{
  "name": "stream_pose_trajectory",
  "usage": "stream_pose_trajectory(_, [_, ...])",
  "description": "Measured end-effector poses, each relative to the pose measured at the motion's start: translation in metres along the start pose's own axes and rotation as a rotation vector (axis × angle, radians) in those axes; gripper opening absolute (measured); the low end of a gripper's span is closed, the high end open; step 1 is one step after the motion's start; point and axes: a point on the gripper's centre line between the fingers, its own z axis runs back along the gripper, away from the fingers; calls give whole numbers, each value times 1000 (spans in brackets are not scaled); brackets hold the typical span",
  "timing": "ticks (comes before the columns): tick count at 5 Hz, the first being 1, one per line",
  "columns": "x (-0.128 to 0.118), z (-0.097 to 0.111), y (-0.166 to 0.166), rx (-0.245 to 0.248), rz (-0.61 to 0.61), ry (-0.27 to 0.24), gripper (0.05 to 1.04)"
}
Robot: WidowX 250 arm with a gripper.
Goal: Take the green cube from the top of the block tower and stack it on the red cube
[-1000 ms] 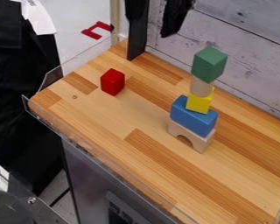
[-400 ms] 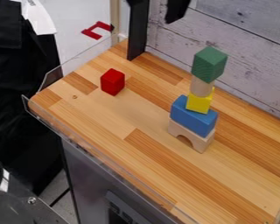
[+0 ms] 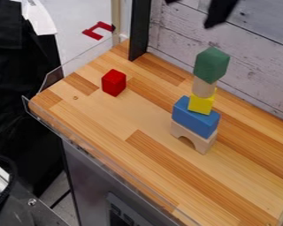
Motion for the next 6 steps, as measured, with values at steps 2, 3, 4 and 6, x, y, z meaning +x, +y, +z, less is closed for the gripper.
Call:
stream_pose_trajectory(2, [15, -19, -8, -34, -14, 42, 999])
stream_pose_trajectory(3, [19, -26, -10, -47, -13, 56, 999])
stream_pose_trajectory(4, [21, -28, -11, -53, -7, 61, 999])
stream_pose_trajectory(6, [26, -47, -14, -73, 9, 122, 999])
